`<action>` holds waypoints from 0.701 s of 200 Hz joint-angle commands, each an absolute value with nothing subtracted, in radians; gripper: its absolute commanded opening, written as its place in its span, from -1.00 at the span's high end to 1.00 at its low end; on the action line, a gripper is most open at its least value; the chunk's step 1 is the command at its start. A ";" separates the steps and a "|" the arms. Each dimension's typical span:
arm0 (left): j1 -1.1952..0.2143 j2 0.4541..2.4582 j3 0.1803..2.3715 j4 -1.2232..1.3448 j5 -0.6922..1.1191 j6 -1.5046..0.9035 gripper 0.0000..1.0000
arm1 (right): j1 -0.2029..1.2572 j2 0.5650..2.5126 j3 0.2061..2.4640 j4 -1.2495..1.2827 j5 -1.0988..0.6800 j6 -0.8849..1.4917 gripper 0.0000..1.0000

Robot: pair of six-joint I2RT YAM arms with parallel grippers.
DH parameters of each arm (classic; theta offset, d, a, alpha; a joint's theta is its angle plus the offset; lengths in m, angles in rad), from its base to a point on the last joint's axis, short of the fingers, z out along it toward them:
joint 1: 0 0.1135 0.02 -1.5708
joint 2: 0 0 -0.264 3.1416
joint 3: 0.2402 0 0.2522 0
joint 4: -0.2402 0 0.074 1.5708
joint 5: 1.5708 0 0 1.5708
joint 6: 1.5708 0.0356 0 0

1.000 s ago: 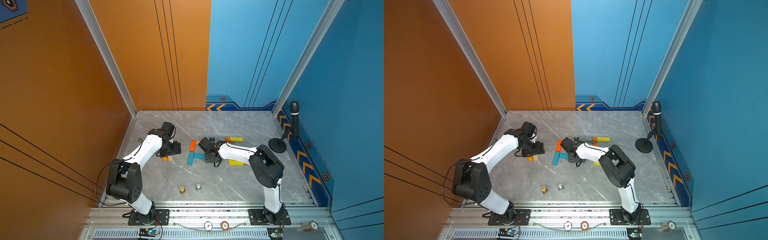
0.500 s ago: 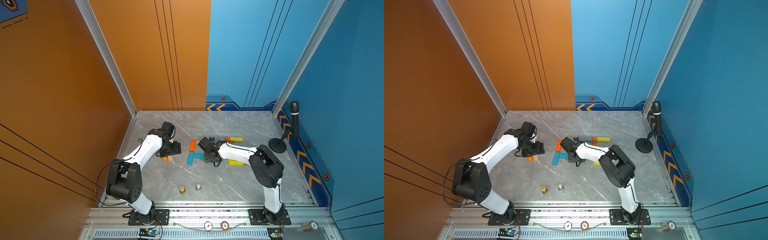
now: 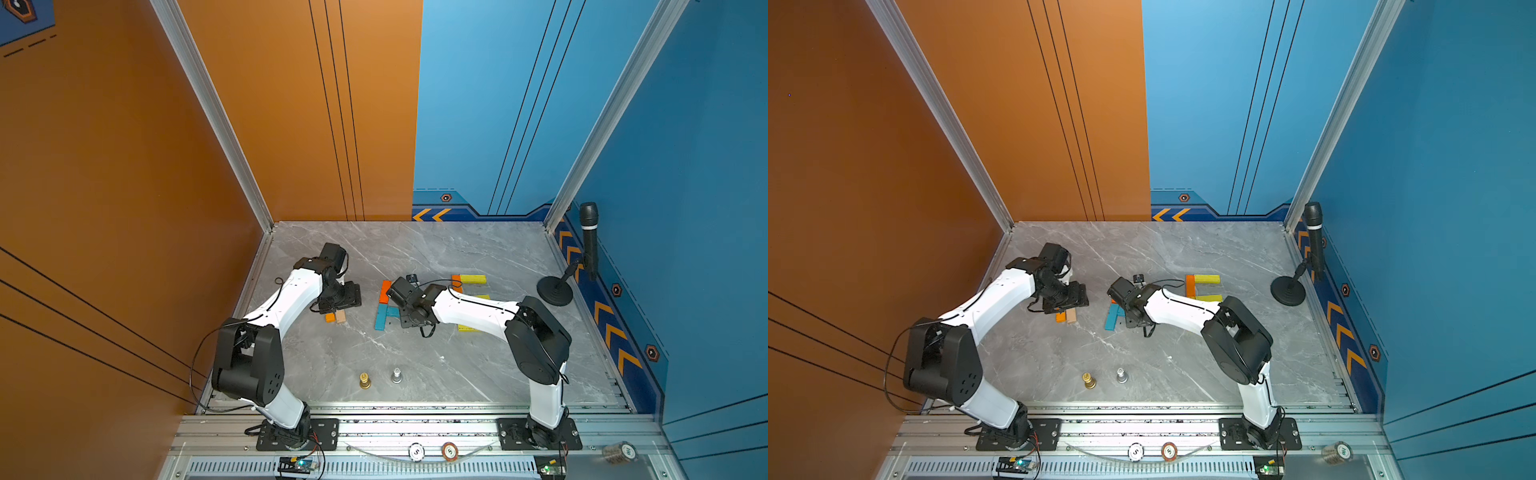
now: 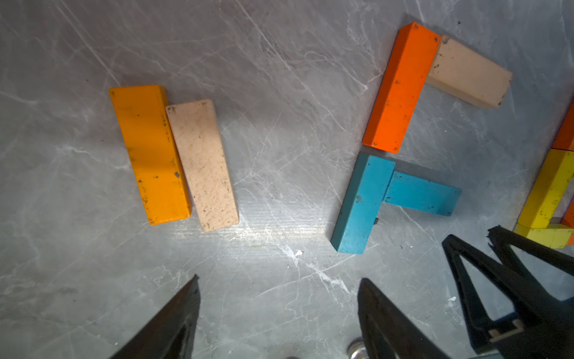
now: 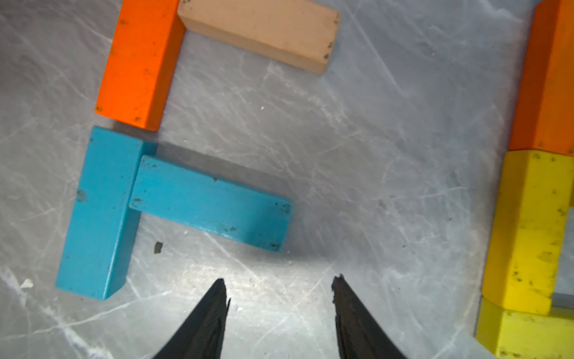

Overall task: Assemble the number 6 with building blocks
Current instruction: Assemble the building block at the center of the board.

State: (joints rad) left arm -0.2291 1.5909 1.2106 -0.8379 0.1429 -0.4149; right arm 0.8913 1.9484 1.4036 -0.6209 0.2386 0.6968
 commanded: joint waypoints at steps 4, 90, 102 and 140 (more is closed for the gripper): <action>-0.221 1.577 1.191 -0.842 0.165 -0.411 -0.60 | 0.899 1.986 1.447 -0.643 0.215 0.720 -0.13; -0.221 1.586 1.192 -0.842 0.167 -0.414 -0.60 | 0.913 2.058 1.465 -0.627 0.201 0.803 -0.21; -0.221 1.584 1.191 -0.841 0.170 -0.415 -0.60 | 0.918 2.064 1.467 -0.624 0.199 0.818 -0.21; -0.221 1.579 1.190 -0.836 0.182 -0.417 -0.61 | 0.933 2.089 1.476 -0.632 0.212 0.867 -0.35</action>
